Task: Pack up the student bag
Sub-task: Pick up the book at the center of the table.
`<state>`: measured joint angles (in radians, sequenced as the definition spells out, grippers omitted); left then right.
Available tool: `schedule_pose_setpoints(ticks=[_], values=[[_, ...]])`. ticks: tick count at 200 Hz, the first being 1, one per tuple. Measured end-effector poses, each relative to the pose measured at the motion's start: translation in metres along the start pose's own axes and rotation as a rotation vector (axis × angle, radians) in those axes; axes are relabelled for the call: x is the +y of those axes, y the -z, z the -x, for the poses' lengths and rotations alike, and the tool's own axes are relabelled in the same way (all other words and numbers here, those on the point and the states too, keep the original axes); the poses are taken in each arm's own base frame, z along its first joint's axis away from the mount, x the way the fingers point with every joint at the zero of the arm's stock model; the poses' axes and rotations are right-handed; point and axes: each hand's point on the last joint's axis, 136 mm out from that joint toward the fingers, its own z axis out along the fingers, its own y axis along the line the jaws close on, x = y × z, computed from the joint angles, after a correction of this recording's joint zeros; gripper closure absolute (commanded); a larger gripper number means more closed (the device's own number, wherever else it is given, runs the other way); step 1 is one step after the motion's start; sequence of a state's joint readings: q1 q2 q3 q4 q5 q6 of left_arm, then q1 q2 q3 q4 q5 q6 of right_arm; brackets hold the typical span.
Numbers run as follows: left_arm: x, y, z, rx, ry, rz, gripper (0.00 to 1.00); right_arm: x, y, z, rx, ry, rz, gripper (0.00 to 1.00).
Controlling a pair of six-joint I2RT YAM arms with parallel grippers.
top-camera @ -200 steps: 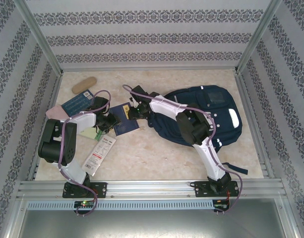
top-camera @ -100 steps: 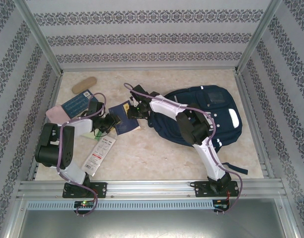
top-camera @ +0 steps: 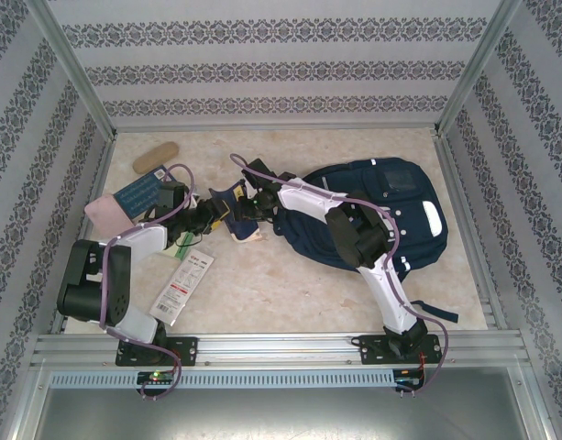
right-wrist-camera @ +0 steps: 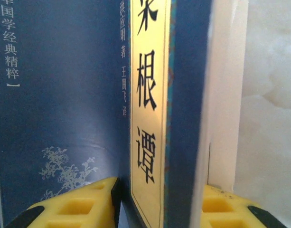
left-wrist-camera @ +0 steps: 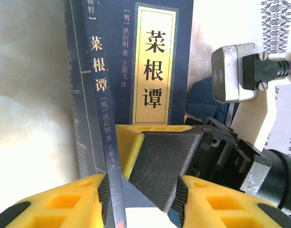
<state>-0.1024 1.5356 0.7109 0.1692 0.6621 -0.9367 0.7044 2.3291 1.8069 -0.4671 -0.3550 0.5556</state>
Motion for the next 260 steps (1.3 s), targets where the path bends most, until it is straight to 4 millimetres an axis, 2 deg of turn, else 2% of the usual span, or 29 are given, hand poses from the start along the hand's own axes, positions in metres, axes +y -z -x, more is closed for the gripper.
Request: schedule_pose_setpoints(ticks=[33,41,53,79,101,120,128,152,191,212,235,260], values=[[0.005,-0.009,0.002,0.008,0.004,-0.007,0.58,0.000,-0.001,-0.001,0.001,0.000,0.001,0.65],[0.009,-0.012,0.002,0.013,0.011,0.005,0.61,0.000,-0.001,-0.001,0.001,0.000,0.001,0.64],[0.015,-0.015,0.003,0.011,0.020,0.030,0.72,-0.001,0.000,-0.002,0.002,0.000,0.001,0.64],[0.029,-0.014,0.003,0.007,0.014,0.100,0.85,-0.001,0.001,-0.003,0.004,-0.001,-0.002,0.61],[0.040,-0.012,-0.001,0.021,-0.002,0.160,0.92,-0.004,0.006,-0.007,0.007,-0.006,-0.005,0.59],[0.040,-0.008,-0.002,0.033,-0.033,0.184,0.97,-0.006,0.014,-0.010,0.008,-0.012,-0.006,0.57],[0.037,-0.006,-0.002,0.036,-0.050,0.186,1.00,-0.007,0.021,-0.009,0.005,-0.015,-0.009,0.56],[0.027,0.000,0.001,0.029,-0.097,0.179,1.00,-0.010,0.048,-0.003,-0.019,-0.022,-0.017,0.54],[0.018,0.002,0.004,0.025,-0.120,0.159,1.00,-0.002,0.116,0.018,-0.140,0.025,-0.022,0.47],[0.003,0.011,0.006,0.011,-0.138,0.137,1.00,-0.007,0.150,0.021,-0.203,0.060,-0.066,0.44],[-0.029,0.028,0.015,-0.033,-0.196,0.089,1.00,-0.036,0.174,0.015,-0.230,0.059,-0.176,0.43],[-0.062,0.045,0.023,-0.076,-0.257,0.033,1.00,-0.080,0.182,0.001,-0.207,0.029,-0.322,0.43]])
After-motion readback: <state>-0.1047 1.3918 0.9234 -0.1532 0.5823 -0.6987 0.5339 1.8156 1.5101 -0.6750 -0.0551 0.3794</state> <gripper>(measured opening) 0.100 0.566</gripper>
